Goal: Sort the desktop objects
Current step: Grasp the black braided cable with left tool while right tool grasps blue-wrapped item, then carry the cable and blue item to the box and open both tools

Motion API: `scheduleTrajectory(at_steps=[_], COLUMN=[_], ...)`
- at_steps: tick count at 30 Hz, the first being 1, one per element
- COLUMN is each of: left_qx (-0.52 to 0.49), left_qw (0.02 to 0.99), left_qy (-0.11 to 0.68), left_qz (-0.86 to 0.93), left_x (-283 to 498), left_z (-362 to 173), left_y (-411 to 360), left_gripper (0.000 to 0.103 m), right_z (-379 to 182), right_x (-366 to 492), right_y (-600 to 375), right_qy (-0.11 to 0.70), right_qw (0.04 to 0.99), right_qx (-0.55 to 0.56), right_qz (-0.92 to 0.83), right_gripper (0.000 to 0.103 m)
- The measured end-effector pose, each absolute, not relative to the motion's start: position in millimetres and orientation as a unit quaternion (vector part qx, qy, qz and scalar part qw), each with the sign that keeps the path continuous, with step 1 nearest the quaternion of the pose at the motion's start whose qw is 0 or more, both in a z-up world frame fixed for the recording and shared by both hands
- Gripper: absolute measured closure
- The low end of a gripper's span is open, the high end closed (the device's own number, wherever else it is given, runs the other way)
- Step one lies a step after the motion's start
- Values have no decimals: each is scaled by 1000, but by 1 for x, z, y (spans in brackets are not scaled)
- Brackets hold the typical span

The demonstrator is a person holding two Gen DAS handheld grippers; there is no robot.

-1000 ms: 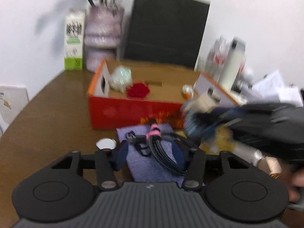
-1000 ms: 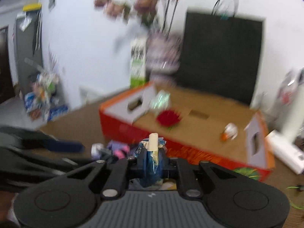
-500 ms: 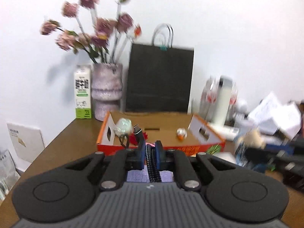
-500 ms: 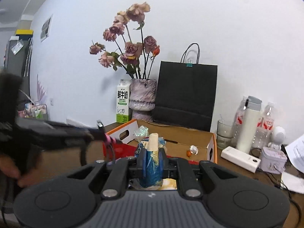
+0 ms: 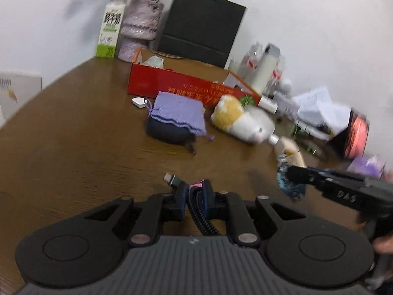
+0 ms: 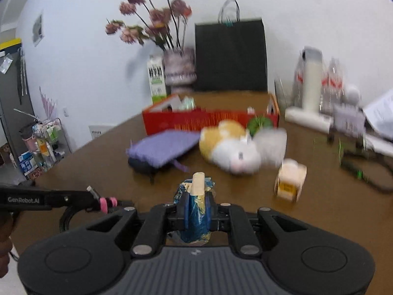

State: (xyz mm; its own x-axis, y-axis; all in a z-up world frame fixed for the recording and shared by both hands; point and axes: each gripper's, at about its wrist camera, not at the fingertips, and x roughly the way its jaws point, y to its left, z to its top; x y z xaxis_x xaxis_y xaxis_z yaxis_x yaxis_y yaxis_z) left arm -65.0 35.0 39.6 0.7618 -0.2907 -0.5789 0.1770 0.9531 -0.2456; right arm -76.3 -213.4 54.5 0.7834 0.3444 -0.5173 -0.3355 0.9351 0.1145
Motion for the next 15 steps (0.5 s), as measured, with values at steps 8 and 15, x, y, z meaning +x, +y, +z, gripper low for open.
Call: scheduleTrajectory(at_steps=[8,15], left_qx=[-43,-13], left_qw=[938,951], left_qy=[322,289], left_qz=[-118,-113], left_x=[-71,-68], left_z=[27,31], left_y=[24,22], left_gripper=[53,21], right_z=[46,48], right_x=[-91,-86], right_y=[-216,-219], right_qy=[287,288], right_qw=[943,942], right_qx=[7,9], right_qz=[166,170], right_gripper=[91,91])
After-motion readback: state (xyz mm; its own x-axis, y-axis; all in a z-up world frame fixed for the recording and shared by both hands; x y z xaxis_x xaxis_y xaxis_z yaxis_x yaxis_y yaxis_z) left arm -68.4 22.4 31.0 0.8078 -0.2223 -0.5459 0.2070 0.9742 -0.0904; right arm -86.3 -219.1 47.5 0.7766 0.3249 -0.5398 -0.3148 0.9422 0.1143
